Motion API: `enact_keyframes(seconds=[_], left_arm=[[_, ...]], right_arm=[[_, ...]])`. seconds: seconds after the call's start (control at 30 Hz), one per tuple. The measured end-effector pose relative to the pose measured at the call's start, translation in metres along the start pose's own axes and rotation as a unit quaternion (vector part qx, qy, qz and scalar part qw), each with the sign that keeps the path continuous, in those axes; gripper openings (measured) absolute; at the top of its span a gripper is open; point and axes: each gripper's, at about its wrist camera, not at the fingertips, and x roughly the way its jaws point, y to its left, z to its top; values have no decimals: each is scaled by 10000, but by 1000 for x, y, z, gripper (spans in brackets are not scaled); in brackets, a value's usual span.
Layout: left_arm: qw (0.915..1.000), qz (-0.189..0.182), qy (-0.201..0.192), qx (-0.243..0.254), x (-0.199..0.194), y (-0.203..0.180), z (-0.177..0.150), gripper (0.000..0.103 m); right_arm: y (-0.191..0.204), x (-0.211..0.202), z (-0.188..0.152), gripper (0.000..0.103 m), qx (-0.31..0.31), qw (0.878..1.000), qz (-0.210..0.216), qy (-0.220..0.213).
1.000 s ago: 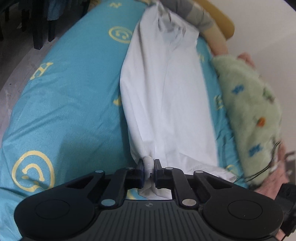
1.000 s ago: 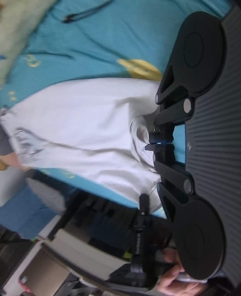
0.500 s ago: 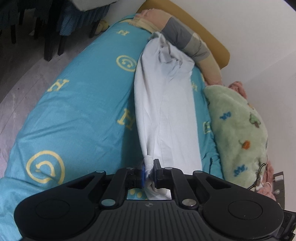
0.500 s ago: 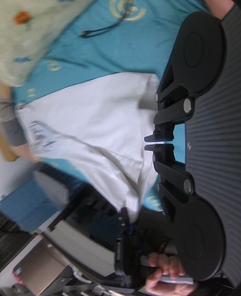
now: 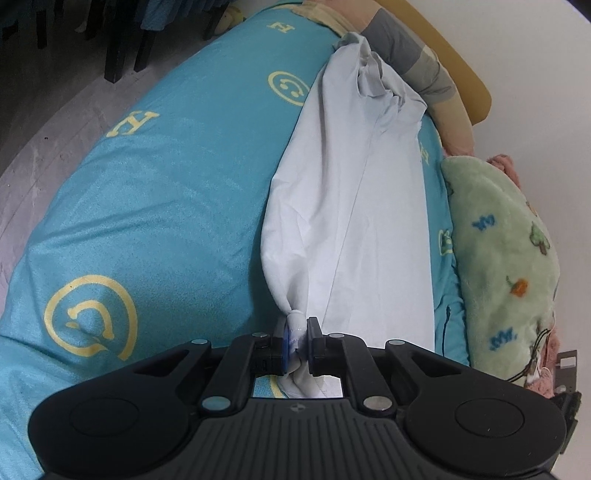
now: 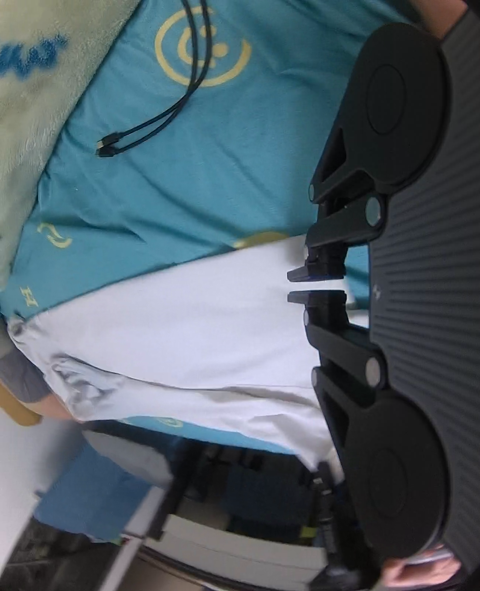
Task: Fold clothes
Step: 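Lift the hem with the left gripper and fold it toward the collar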
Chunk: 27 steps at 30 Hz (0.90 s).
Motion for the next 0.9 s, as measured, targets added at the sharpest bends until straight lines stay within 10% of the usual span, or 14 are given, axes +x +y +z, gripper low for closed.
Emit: enact_keyframes(seconds=[0.03,0.07,0.13,0.37,0.57,0.7,0.9], left_arm=[[10000,-3,33,-6,2,1,1,10],[10000,-1,66,-9,5,2,1,10],[9999,49,124,3,11,4,3,10],[9998,87,194,-46,21,8,6,10],[9998,13,187,-110,22,11,7,10],[9998,-27,181,-123,22,11,6,10],[9996,99,221,-165,26,12,7,10]], right_arm=[[0,2,4,17,35,10000,24,-57],[1,3,6,52,23,9999,39,-165],[4,3,10,89,-3,9992,69,-384],[-11,22,17,85,260,9988,227,-358],[-22,31,0,37,599,9971,453,-122],[0,25,-14,36,215,9967,784,14],[7,38,-23,36,10,9997,166,195]])
